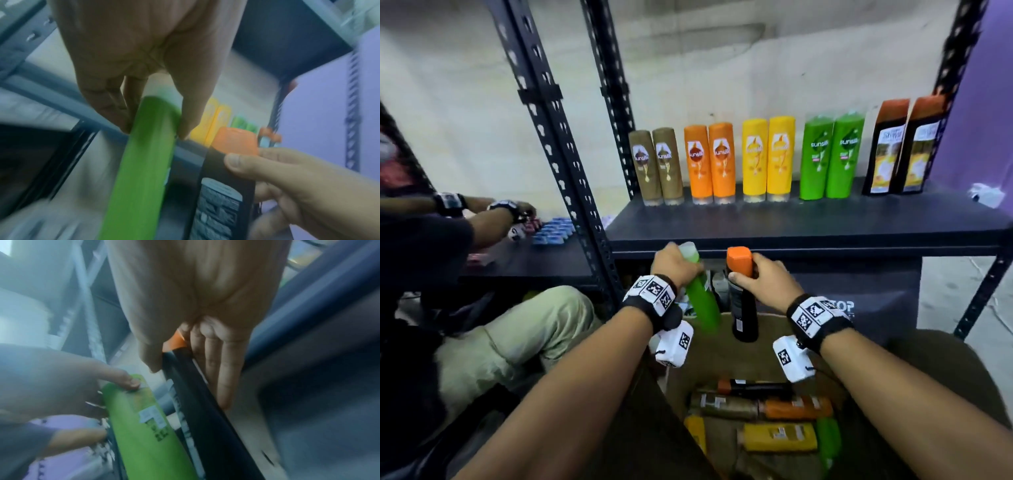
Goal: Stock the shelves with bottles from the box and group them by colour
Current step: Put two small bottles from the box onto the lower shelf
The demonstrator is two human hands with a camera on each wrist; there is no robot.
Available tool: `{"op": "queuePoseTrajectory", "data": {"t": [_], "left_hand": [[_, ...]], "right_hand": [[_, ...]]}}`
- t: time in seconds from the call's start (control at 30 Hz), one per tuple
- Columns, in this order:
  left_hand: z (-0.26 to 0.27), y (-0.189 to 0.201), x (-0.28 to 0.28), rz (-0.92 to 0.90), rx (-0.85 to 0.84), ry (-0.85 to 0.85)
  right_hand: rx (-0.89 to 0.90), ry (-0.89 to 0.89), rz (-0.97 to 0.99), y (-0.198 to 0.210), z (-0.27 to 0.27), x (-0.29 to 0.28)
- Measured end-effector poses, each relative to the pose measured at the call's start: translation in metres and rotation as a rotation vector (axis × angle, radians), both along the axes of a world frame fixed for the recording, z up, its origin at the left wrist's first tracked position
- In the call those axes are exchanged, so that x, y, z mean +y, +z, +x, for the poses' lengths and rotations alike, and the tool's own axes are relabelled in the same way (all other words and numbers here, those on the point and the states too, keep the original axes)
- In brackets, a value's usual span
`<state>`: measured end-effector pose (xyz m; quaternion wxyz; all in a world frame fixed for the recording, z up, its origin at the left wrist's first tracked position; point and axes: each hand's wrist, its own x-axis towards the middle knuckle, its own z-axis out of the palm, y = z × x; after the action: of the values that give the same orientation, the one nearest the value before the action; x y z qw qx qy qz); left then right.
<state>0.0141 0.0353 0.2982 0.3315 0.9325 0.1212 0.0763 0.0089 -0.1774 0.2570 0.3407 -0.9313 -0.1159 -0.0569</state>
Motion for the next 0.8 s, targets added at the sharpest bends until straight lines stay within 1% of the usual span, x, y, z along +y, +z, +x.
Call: {"op": "queuePoseTrajectory", "data": {"t": [0.13,0.23,0.4,0.5,0.63,0.8], "left_hand": [[-0.004,0.036,0.008,-0.022,-0.187,0.040],[-0.004,0.060,0.015,-0.039,-0.284,0.047],[-0.005,0.100,0.026,0.070,-0.394,0.039],[-0.007,0.119,0.033,0.070,-0.439,0.028],[-0.002,0.138,0.044,0.038,-0.491,0.039],[0.010,0.153,0.057,0.026,-0.530,0.068]], "right_hand": [[-0.105,0.048,-0.018,0.045,0.001,0.011],[-0.182,0.054,-0.013,0.076,0.000,0.015],[-0.323,0.086,-0.040,0.129,-0.002,0.021],[-0.368,0.072,-0.042,0.154,0.001,0.025],[-0.415,0.091,0.014,0.174,0.013,0.033],[-0.454,0.127,0.138,0.178,0.034,0.052]]}}
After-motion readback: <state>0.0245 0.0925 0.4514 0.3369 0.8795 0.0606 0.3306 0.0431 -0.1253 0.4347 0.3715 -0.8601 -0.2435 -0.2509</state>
